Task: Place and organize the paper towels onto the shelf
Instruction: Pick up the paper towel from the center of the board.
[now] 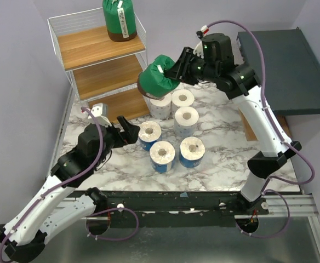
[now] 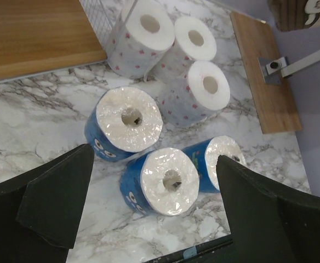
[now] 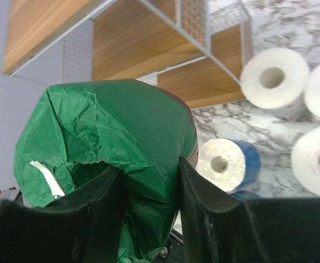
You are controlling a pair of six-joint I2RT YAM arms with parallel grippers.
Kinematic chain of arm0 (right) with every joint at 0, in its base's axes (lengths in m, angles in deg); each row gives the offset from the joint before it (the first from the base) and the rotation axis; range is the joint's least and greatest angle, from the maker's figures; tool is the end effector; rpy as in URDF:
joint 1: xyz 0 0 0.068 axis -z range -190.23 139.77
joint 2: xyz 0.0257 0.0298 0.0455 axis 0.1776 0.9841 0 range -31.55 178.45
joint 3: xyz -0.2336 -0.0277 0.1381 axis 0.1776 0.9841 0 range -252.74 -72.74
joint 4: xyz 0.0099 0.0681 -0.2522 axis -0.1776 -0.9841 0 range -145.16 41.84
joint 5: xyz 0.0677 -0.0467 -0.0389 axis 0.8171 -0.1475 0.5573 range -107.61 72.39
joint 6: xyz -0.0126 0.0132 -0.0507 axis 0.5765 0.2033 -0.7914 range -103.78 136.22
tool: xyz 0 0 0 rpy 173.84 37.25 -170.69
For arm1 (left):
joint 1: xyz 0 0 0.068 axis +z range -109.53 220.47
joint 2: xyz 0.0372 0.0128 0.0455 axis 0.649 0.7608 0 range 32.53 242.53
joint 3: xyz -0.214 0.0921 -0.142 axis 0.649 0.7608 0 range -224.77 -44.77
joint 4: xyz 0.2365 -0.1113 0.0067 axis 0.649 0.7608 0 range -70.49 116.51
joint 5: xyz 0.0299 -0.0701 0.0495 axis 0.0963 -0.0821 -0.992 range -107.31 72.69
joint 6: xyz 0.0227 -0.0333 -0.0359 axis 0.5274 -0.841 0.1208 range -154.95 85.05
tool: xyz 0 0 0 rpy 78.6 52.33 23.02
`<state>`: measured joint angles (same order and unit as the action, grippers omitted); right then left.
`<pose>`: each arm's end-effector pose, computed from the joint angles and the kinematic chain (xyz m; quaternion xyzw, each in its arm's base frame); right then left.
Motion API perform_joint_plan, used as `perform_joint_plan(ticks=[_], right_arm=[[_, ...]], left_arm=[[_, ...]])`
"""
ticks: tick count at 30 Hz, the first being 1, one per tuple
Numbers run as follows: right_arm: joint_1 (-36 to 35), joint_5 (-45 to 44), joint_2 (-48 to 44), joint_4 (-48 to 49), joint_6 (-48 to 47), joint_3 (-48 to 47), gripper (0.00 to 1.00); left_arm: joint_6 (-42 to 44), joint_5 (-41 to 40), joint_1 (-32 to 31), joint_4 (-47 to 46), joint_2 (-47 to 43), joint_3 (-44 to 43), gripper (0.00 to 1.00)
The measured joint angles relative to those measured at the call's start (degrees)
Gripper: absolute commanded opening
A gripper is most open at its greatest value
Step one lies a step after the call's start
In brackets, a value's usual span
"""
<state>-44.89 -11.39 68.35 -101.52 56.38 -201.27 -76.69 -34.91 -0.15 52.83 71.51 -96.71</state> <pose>0.2865 0.2028 0.4978 0.0112 0.8413 0.3634 0.4000 0.1142 -0.0838 0.3554 -0.0953 0.8104 -0.2770 0.5074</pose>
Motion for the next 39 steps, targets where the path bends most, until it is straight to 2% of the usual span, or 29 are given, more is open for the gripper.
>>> perform_joint_plan(ticks=[6, 11, 16, 24, 29, 39], right_arm=[[-2.89, 1.05, 5.35, -0.68, 1.27, -8.35, 0.38], [-3.58, 1.99, 8.35, -0.31, 2.97, -10.99, 0.39], [-3.93, 3.39, 9.42, 1.53, 5.18, -11.04, 0.40], [-5.11, 4.20, 9.51, 6.99, 8.48, -11.26, 0.41], [-5.31, 4.83, 10.25, 10.27, 10.95, -12.00, 0.41], [-7.45, 4.76, 12.76, 14.62, 14.38, -13.18, 0.42]], left_arm=[[2.16, -4.76, 0.04, 0.87, -1.73, -5.20, 0.99], [5.44, -9.92, 0.15, 0.20, -3.61, -8.55, 0.99], [13.94, -12.37, 0.28, -6.73, -4.04, -9.46, 0.99], [31.71, -9.57, 0.37, -23.23, -3.85, -9.27, 0.99], [40.79, -7.08, 0.37, -26.47, 1.16, -14.01, 0.99], [54.84, -3.72, 0.44, -28.92, 6.45, -14.36, 0.99]])
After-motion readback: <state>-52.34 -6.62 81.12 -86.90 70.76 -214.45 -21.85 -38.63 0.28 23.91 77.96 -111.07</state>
